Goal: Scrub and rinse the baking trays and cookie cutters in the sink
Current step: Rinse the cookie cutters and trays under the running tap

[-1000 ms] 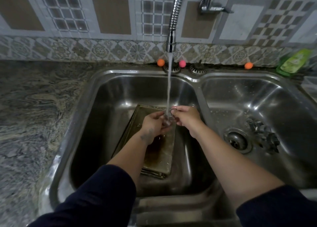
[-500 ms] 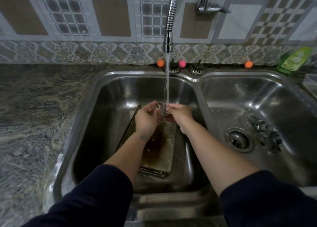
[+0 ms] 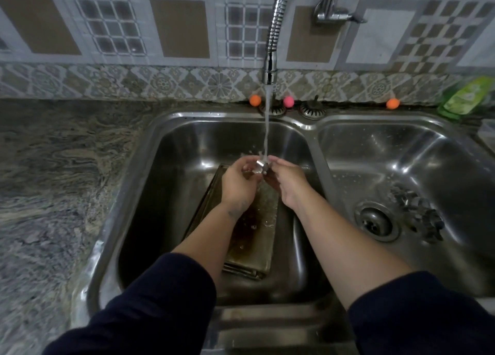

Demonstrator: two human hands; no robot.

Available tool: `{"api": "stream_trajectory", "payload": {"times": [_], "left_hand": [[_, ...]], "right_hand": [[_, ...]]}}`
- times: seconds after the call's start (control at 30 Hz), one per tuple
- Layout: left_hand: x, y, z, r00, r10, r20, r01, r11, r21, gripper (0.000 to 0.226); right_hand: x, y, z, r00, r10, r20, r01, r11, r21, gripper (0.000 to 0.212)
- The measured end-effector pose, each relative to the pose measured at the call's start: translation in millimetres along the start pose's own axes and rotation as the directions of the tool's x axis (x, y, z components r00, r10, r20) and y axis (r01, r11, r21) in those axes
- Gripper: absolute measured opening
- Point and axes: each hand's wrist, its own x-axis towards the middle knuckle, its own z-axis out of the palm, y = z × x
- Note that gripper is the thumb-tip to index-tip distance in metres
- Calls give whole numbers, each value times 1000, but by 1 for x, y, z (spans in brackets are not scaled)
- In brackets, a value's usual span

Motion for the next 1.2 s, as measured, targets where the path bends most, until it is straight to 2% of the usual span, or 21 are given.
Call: {"api": "stream_trajectory", "payload": {"times": [0.17, 0.27, 0.37, 0.47, 0.57, 0.67, 0.73, 0.83, 0.93, 1.03, 1.13, 1.2], "left_hand": [[-2, 0, 11, 999, 49, -12, -50, 997, -66, 32], [-2, 2, 13, 996, 79, -28, -81, 994, -72, 28], [-4, 8, 16, 994, 106, -28, -107, 992, -65, 30], [-7, 20, 28, 983, 184, 14, -184, 983, -14, 30], [-8, 26, 52, 964, 250, 87, -262, 948, 183, 33], [-11, 28, 83, 947, 236, 219, -306, 871, 384, 43], [-15, 32, 107, 921, 206, 332, -359, 781, 511, 49], [-19, 36, 137, 910, 34, 414, -341, 629, 698, 66], [-25, 33, 154, 909, -107, 403, -308, 481, 821, 78], [-27, 28, 159, 930, -55, 364, -320, 371, 872, 80], [-24, 25, 160, 937, -20, 348, -327, 294, 898, 79], [-21, 24, 161, 943, -17, 333, -318, 253, 914, 76]], "right_hand": [[-9, -5, -10, 995, 50, 87, -53, 998, 33, 20], [-10, -9, -14, 987, 25, 157, -30, 999, 24, 26], [-11, -13, -18, 987, -15, 158, 24, 998, -53, 28], [-13, -24, -33, 984, -71, 161, 89, 991, -104, 19], [-11, -42, -61, 987, -142, 75, 151, 980, -130, 16], [-7, -54, -100, 963, -268, -41, 246, 928, -280, 18], [-5, -54, -132, 938, -333, -95, 275, 883, -380, 22], [4, -43, -180, 903, -409, -130, 289, 804, -519, 27], [15, -26, -228, 904, -399, -151, 237, 764, -601, 28], [26, -13, -272, 903, -383, -197, 155, 715, -681, 27], [43, -7, -311, 886, -395, -242, 32, 573, -819, 22], [53, -6, -333, 879, -378, -290, -46, 538, -842, 22]]}}
